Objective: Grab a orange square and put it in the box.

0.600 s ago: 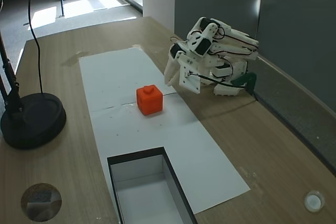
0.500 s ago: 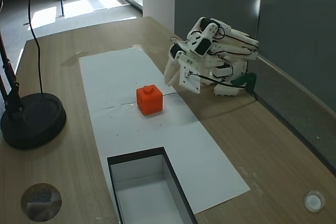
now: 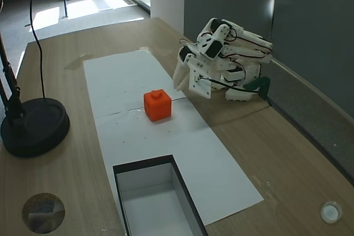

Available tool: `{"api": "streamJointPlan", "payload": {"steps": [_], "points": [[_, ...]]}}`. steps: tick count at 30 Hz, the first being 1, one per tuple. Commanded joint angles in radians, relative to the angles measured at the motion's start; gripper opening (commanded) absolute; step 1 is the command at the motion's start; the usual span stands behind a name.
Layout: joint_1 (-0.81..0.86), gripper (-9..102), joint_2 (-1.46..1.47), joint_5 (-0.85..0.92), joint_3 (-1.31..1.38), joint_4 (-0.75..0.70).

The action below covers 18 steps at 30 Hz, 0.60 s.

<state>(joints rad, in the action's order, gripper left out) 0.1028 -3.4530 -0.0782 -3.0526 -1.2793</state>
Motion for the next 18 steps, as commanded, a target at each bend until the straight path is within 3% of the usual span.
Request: {"api": "streamJointPlan", "payload": {"steps": [1,4,9,15,18], "points": [[0.0,0,-0.021,-0.009,0.051,-0.008],[-0.008,0,-0.023,-0.008,0.046,0.015],[-0.031,2,-0.023,-0.008,0.057,0.193],[-0.075,24,-0.021,-0.006,0.195,0.264],[-0.147,26,-0.02,-0.012,0.307,0.222]]}}
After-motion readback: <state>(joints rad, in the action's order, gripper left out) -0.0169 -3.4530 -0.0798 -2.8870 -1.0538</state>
